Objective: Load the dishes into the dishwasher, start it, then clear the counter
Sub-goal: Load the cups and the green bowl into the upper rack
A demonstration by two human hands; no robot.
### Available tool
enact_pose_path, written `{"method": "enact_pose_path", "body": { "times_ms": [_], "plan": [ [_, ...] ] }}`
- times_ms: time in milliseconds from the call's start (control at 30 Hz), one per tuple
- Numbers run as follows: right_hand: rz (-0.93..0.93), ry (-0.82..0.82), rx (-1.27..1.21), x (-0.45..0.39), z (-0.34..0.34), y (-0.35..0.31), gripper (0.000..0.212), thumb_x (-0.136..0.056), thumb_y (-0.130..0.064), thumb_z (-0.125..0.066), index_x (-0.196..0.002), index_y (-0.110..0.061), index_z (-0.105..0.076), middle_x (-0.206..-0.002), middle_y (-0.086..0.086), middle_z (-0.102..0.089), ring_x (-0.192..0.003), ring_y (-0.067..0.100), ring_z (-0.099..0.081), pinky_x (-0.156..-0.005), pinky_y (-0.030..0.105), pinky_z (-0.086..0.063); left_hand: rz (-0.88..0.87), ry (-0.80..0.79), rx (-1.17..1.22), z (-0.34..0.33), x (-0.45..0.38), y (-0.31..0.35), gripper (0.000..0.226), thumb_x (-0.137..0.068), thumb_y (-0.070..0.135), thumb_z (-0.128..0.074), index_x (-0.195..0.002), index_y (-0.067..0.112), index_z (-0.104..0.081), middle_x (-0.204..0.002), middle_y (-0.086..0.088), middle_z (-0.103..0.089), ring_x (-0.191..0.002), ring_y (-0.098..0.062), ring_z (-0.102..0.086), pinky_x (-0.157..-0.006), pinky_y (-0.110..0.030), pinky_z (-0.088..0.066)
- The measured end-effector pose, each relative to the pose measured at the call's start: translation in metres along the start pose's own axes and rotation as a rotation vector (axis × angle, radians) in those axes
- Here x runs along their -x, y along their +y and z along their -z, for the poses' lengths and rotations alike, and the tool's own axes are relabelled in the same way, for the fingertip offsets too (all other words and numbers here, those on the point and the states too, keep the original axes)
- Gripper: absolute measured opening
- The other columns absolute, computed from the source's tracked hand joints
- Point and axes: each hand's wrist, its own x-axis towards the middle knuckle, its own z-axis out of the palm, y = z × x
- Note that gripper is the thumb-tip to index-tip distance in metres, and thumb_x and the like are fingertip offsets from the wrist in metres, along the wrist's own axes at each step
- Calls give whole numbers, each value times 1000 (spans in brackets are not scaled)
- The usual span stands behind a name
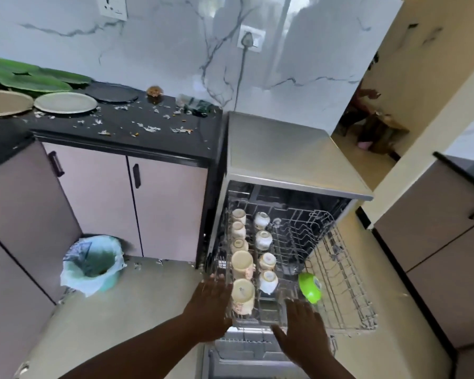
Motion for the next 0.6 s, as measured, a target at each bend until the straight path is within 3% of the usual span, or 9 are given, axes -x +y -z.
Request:
{"method": "enact_pose_path", "body": {
  "times_ms": [133,233,333,467,533,600],
  "plan": [
    [-36,29,0,31,-7,79,70,-63,-63,-50,-107,-12,-69,-98,11,-71,-87,35,-69,-66,49,-57,158,-113,52,-29,-9,58,89,-82,66,-23,-154,17,-11,-161,-12,-7,-147,-35,-9,-117,-47,-11],
    [-66,50,-51,50,-21,139,67,-73,-65,-41,-113,-13,-53,-100,12,-71,-89,37,-69,-68,49,-57,217,-252,-16,-51,-10,94,89,-84,67,-24,-155,19,-1,-162,-10,2,-148,-32,-2,-117,-46,-7],
    [-102,25,-114,61,-26,180,65,-89,-66,-17,-114,-15,-48,-100,12,-72,-89,36,-70,-69,50,-56,212,-293,-66,-58,-8,125,80,-96,58,-33,-155,18,2,-162,-11,6,-149,-31,4,-118,-46,-3],
    [-101,-119,-152,61,-33,206,74,-60,-65,-40,-115,-16,-47,-100,10,-72,-88,35,-70,-66,49,-57,238,-284,7,-57,-10,148,80,-95,59,-36,-155,20,1,-162,-9,5,-149,-29,3,-119,-46,-5],
    [-104,-105,-204,54,-44,207,76,-56,-64,-41,-114,-16,-48,-100,11,-73,-86,34,-71,-64,50,-57,275,-278,53,-53,-12,148,81,-93,62,-37,-155,21,-3,-162,-9,3,-149,-29,0,-119,-44,-12],
    [-104,-201,-265,44,-47,203,77,-60,-69,-44,-117,-18,-50,-105,7,-72,-89,31,-71,-66,46,-56,353,-286,139,-54,-15,146,81,-93,63,-38,-154,20,-7,-162,-9,0,-149,-29,-6,-116,-41,-21]
  ]
}}
